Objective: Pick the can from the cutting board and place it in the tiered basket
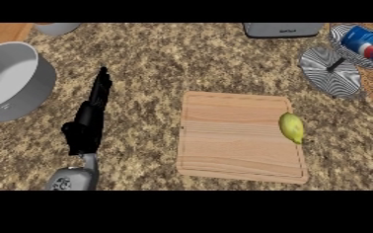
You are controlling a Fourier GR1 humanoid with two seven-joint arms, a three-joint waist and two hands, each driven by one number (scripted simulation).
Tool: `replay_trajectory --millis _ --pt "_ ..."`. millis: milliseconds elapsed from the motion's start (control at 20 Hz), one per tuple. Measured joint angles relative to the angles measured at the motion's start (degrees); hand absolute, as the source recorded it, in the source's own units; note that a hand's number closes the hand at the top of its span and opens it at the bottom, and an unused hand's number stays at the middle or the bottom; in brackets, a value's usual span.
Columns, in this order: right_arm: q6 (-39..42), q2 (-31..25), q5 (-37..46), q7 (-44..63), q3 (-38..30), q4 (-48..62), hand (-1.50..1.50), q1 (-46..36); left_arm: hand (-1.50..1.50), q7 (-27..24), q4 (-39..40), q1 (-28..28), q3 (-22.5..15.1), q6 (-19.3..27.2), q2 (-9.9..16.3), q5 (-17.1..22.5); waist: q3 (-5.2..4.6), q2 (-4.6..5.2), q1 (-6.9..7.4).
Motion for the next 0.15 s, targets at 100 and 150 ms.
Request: replay_trajectory --millis 100,150 --pt "3.5 -0.7 -3.2 -1.6 -3.9 -2.2 -1.5 5.1 0.0 -0.2 -0.4 0.4 0.1 -0.1 0.2 0.1 0.0 -0.03 -0.25" --pt "5.3 -0.8 -4.8 -2.7 -6.0 -2.8 -1.5 7.7 0.0 -0.2 -0.2 0.2 0.6 -0.2 0.5 0.3 -0.01 -0.04 -0.46"
